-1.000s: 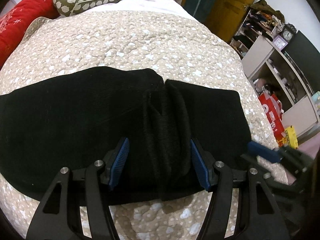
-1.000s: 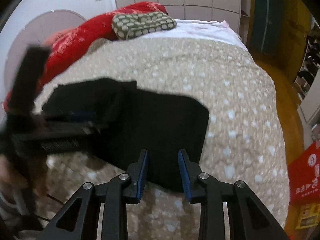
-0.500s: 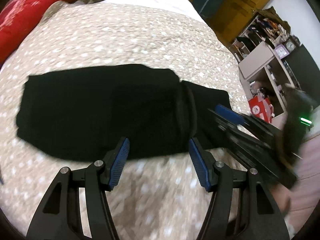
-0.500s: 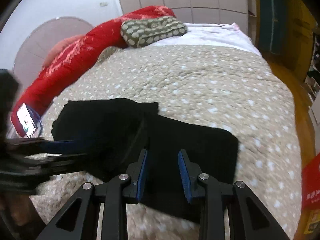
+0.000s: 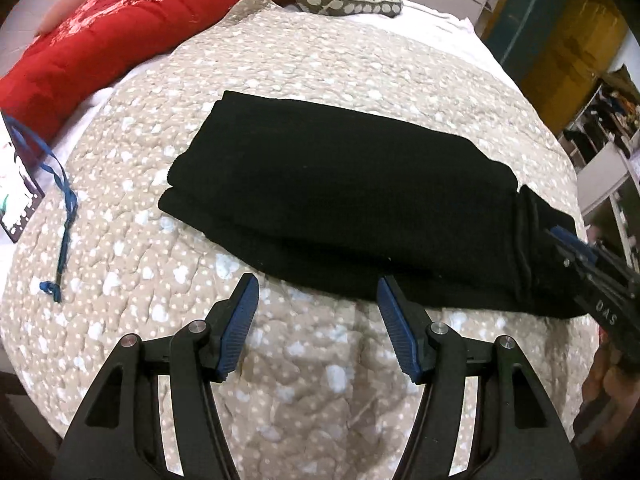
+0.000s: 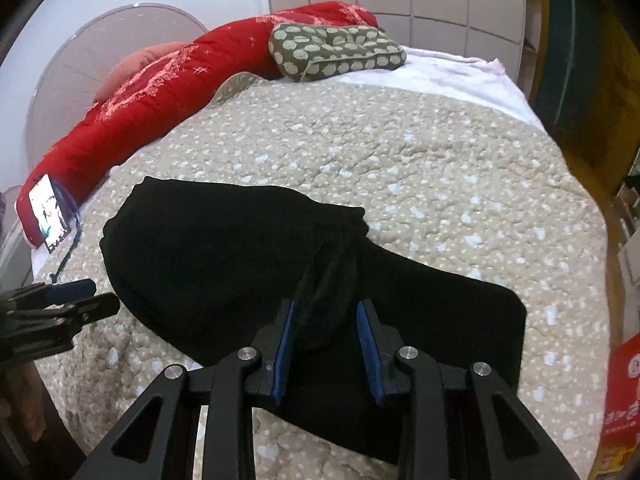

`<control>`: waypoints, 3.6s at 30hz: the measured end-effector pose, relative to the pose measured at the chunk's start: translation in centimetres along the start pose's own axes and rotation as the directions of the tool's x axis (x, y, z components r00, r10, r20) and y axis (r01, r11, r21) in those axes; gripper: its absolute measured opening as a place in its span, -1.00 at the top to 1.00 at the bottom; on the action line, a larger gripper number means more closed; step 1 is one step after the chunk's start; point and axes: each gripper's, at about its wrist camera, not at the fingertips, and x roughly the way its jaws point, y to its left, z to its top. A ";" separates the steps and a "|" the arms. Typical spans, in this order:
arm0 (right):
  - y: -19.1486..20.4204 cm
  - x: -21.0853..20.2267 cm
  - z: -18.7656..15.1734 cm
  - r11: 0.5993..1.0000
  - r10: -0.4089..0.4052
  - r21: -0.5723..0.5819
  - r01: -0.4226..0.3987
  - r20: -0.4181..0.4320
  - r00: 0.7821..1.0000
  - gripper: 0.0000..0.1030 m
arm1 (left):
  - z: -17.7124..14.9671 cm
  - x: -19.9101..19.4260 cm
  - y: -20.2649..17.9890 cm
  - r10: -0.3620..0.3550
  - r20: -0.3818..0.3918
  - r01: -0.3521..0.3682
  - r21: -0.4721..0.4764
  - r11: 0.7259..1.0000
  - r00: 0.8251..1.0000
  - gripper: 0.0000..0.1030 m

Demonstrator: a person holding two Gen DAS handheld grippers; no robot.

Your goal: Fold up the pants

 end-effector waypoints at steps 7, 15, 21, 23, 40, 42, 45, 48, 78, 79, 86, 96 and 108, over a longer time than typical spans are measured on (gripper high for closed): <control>0.9 2.7 -0.9 1.000 -0.001 -0.005 0.001 -0.030 1.000 0.16 | 0.3 -0.1 0.6 0.041 0.066 -0.040 -0.006 0.999 0.997 -0.20; 2.1 1.5 0.7 0.999 0.051 -0.008 -0.052 -0.013 0.999 0.15 | 1.2 0.2 2.1 0.020 0.086 -0.015 -0.065 0.998 0.996 -0.20; 3.6 3.3 1.8 0.976 0.214 0.045 -0.213 -0.017 0.977 0.15 | 1.4 0.2 3.2 0.008 0.092 0.000 -0.090 0.996 0.996 -0.20; 4.3 4.0 2.2 0.971 0.235 0.048 -0.234 -0.016 0.972 0.15 | 1.4 0.3 3.5 0.005 0.091 0.004 -0.101 0.995 0.996 -0.22; 9.4 6.2 4.7 0.966 0.240 -0.086 -0.245 -0.060 0.969 0.10 | 1.1 0.7 4.2 -0.023 0.082 0.034 -0.138 0.990 0.996 -0.47; 9.5 6.4 5.0 0.966 0.241 -0.086 -0.245 -0.058 0.969 0.10 | 1.1 0.7 4.3 -0.023 0.073 0.033 -0.139 0.990 0.997 -0.47; 9.4 6.6 5.6 0.965 0.251 -0.070 -0.254 -0.049 0.967 0.05 | 1.0 0.6 4.5 -0.020 0.075 0.031 -0.145 0.989 0.997 -0.47; 9.7 6.9 6.5 0.968 0.237 -0.071 -0.239 -0.044 0.971 -0.03 | 0.8 0.5 5.3 -0.056 0.074 0.069 -0.184 0.980 0.996 -0.47; 15.5 13.5 13.4 0.913 0.318 -0.197 -0.356 -0.201 0.927 -0.21 | 1.5 2.2 7.9 -0.162 0.108 0.191 -0.382 0.904 0.981 -0.47; 15.4 13.4 13.4 0.913 0.320 -0.194 -0.358 -0.201 0.926 -0.21 | 1.6 2.2 7.9 -0.163 0.108 0.193 -0.385 0.903 0.981 -0.47; 16.2 14.1 13.9 0.890 0.364 -0.202 -0.409 -0.229 0.903 -0.23 | 1.7 2.9 7.5 -0.232 0.111 0.257 -0.403 0.878 0.966 -0.66; 17.9 18.3 14.4 0.862 0.388 -0.224 -0.454 -0.284 0.877 -0.24 | 1.8 3.5 7.5 -0.264 0.175 0.313 -0.403 0.860 0.949 -0.95; 15.2 12.4 14.0 0.833 0.532 -0.154 -0.532 -0.044 0.846 0.67 | 2.6 0.5 7.0 -0.364 0.258 0.432 -0.294 0.852 0.895 0.53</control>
